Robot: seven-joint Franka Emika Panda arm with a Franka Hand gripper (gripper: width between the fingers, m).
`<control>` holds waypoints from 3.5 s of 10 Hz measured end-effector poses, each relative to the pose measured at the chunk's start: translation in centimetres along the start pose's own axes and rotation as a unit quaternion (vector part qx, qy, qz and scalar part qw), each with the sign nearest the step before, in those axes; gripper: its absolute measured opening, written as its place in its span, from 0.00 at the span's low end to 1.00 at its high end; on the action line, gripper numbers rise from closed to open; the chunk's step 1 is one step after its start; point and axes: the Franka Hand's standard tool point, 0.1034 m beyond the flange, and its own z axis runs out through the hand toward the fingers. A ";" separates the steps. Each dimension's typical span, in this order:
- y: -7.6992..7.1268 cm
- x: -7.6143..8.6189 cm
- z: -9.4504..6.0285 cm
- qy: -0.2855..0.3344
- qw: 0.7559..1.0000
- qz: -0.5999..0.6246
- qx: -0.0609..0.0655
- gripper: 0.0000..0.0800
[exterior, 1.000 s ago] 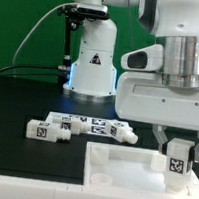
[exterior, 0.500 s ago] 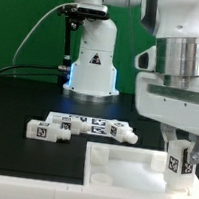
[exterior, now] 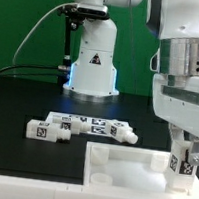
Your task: Assemble square table
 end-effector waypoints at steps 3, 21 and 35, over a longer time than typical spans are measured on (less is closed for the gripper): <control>-0.2 0.0 -0.2 -0.004 0.969 -0.248 -0.008 0.80; -0.4 -0.7 -0.2 0.002 0.999 0.045 0.011 0.37; -0.9 0.6 -0.2 0.036 0.842 -0.539 -0.007 0.54</control>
Offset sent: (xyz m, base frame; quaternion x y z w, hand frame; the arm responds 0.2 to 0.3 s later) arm -0.0259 0.0015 0.0133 -0.0347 0.0789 -0.0351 0.9957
